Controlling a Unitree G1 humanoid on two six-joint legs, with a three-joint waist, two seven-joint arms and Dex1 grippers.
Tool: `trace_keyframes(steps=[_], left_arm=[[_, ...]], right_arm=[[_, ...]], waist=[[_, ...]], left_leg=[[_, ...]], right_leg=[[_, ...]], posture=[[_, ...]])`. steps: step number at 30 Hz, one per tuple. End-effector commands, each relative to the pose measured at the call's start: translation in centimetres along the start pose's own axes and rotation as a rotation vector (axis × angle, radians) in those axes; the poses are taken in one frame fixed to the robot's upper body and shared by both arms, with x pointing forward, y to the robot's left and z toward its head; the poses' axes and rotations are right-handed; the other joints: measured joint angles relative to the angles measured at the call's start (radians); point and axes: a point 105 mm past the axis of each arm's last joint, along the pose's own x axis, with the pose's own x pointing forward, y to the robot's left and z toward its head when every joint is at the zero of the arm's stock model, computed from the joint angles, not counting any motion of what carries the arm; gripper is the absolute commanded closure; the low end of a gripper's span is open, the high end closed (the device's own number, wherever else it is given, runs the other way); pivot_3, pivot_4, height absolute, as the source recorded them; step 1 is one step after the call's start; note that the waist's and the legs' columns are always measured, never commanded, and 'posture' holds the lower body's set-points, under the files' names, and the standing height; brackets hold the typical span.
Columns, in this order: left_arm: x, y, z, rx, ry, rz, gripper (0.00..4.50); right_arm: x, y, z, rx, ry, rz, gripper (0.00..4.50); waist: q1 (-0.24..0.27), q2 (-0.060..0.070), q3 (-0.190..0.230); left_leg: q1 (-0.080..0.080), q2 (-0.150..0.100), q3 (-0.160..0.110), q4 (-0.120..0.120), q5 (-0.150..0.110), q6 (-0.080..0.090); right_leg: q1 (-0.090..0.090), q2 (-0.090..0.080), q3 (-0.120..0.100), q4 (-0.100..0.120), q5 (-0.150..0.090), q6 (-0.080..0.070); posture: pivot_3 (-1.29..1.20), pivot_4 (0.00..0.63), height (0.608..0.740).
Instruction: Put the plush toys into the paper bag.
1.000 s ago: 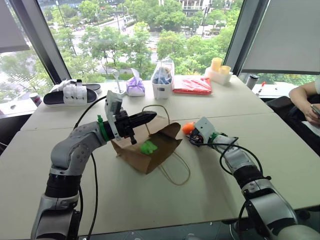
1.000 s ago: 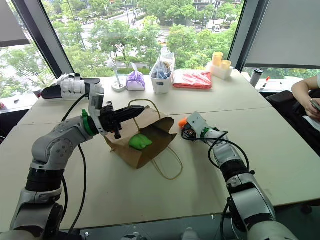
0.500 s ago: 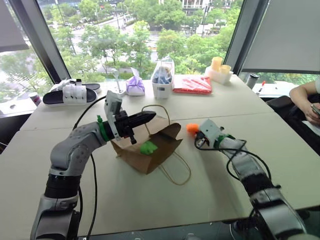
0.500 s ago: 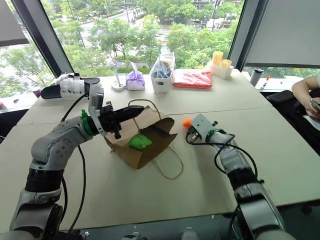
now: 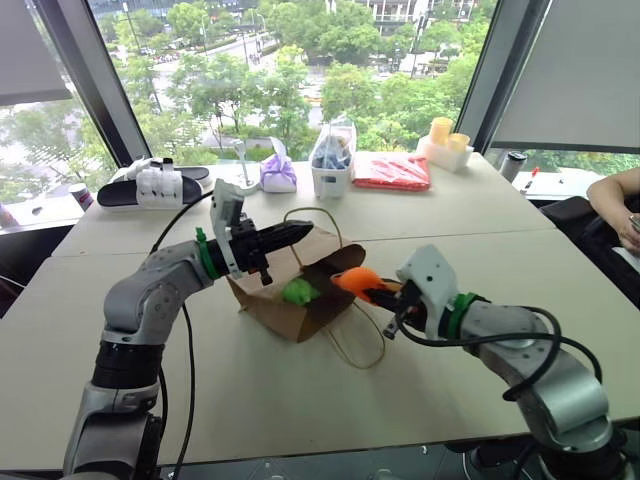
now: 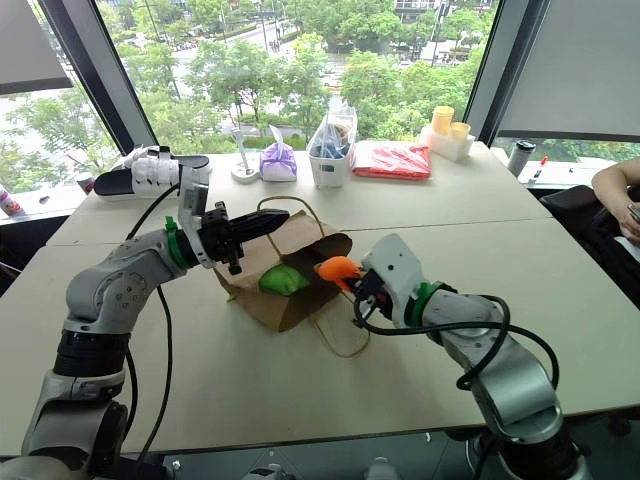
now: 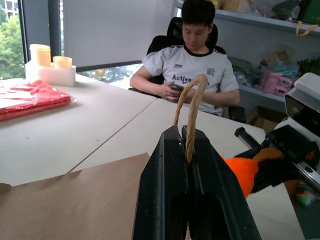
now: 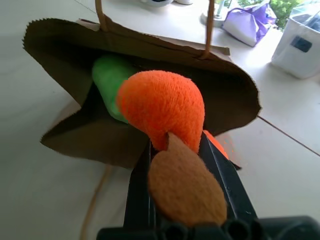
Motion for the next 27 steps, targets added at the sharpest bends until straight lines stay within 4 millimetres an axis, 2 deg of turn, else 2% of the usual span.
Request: trace_keyframes(steps=[1,4,6,11,14,20,22,25,27], left_arm=[[0.5,-0.8,1.7,0.043,-0.035,-0.038,4.50],[0.5,-0.9,1.8,0.044,-0.036,-0.042,4.50],[0.3,-1.1,2.0,0.040,-0.043,-0.037,4.50],[0.1,-1.2,2.2,0.032,-0.056,-0.010,4.50],[0.2,-1.1,2.3,0.035,-0.069,0.006,4.50],[0.1,-1.1,2.4,0.030,-0.079,0.019,4.50],[0.0,-1.0,2.5,0.024,-0.083,0.026,4.50],[-0.2,-0.7,2.6,0.017,-0.087,0.034,4.50],[-0.3,-0.5,2.7,0.002,-0.094,0.040,4.50]], right_arm=[[1.8,-0.1,1.0,-0.021,-0.043,-0.007,4.48],[3.1,-0.3,0.9,-0.009,-0.047,-0.006,4.48],[5.9,-0.8,0.7,0.025,-0.060,-0.010,4.48],[10.5,-0.3,1.9,0.057,-0.109,0.003,4.48],[11.6,0.3,1.3,0.009,-0.095,0.019,3.29],[10.9,0.4,0.7,-0.028,-0.078,0.015,0.16],[9.8,0.3,0.5,-0.054,-0.069,0.014,0.07],[7.1,-0.2,1.6,-0.065,-0.083,0.020,0.07],[4.3,-0.9,2.4,-0.064,-0.091,0.016,0.07]], waist=[[-0.001,0.000,0.000],[-0.002,0.000,0.000],[-0.006,0.000,0.000],[-0.010,0.000,0.000],[-0.006,0.000,0.000],[-0.006,0.000,0.000],[-0.006,0.000,0.000],[-0.005,0.000,0.000],[-0.004,0.000,0.000]], left_leg=[[0.000,0.000,0.000,0.000,0.000,0.000],[0.000,0.000,0.000,-0.001,0.000,0.000],[0.000,0.000,0.000,-0.001,0.000,-0.001],[0.000,0.000,0.001,-0.002,0.003,-0.005],[0.000,0.000,0.000,-0.002,0.004,-0.006],[-0.002,0.000,-0.001,-0.002,0.004,-0.006],[-0.002,0.000,-0.001,-0.002,0.004,-0.006],[-0.002,0.000,-0.001,-0.002,0.003,-0.006],[-0.002,0.000,-0.001,-0.002,0.003,-0.006]], right_leg=[[0.000,0.000,0.000,0.000,0.000,0.000],[-0.001,0.000,0.000,0.000,0.000,0.000],[-0.001,0.000,0.000,0.000,0.000,0.000],[-0.003,0.000,0.000,0.001,0.000,0.000],[-0.003,0.000,0.000,0.001,0.000,0.000],[-0.003,0.000,0.000,0.000,0.000,0.000],[-0.004,0.000,0.000,0.000,0.000,0.000],[-0.004,0.000,0.000,0.000,0.000,0.000],[-0.004,0.000,0.000,0.000,0.000,0.000]], posture=[[0.00,0.150,0.740],[0.00,0.150,0.740],[0.00,0.150,0.740],[0.00,0.150,0.740],[0.00,0.150,0.740],[0.00,0.150,0.740],[0.00,0.150,0.740],[0.00,0.150,0.740],[0.00,0.150,0.740]])
